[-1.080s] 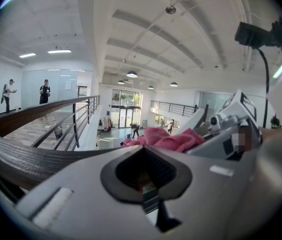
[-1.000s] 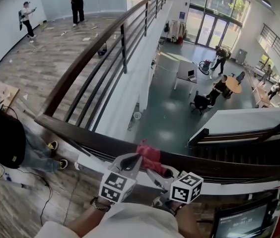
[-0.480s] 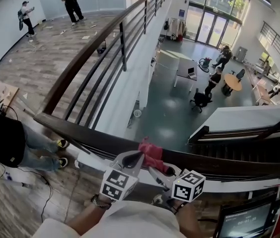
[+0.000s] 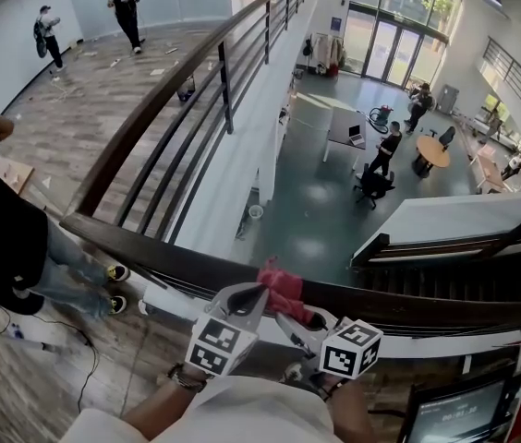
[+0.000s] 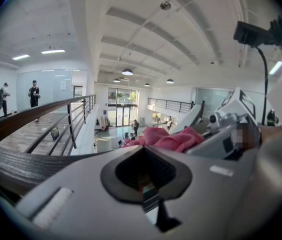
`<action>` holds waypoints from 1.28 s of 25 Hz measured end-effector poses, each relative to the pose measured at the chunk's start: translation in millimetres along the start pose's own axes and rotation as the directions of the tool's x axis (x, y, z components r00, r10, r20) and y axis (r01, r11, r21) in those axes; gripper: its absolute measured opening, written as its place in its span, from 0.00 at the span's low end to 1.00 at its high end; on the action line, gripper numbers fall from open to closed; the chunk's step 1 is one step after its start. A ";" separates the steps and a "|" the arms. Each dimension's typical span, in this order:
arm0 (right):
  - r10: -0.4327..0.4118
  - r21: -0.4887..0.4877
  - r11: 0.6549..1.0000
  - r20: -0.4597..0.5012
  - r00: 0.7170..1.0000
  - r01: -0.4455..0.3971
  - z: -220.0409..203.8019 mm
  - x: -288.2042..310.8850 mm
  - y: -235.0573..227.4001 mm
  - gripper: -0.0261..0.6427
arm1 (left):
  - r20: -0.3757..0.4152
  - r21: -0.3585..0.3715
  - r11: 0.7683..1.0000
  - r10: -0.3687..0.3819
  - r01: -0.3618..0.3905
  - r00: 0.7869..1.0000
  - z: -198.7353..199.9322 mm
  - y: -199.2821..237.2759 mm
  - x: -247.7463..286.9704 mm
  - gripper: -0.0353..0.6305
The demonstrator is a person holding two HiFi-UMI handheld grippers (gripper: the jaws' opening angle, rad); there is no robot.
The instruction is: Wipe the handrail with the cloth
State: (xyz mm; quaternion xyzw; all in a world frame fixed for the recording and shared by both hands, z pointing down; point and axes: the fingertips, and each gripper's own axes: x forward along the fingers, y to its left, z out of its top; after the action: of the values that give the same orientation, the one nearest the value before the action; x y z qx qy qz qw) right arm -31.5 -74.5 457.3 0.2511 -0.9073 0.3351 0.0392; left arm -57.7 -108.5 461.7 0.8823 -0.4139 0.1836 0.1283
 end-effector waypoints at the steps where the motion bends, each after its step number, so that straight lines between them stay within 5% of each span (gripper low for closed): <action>1: 0.001 0.000 1.000 0.001 1.000 -0.001 0.0 -1.2 -0.4 0.13 | 0.000 0.001 1.000 0.000 0.000 1.000 0.3 -1.2 0.6 0.06; 32: 0.055 0.000 0.998 -0.010 0.998 -0.055 -0.1 -16.6 -3.0 0.13 | 0.017 -0.006 0.999 0.052 -0.052 0.999 2.8 -15.0 7.0 0.06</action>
State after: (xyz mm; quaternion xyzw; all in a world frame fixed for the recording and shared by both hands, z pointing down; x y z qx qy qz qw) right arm -15.6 -69.2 455.1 0.2243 -0.9137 0.3372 0.0344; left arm -41.3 -105.1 461.1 0.8726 -0.4381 0.1780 0.1221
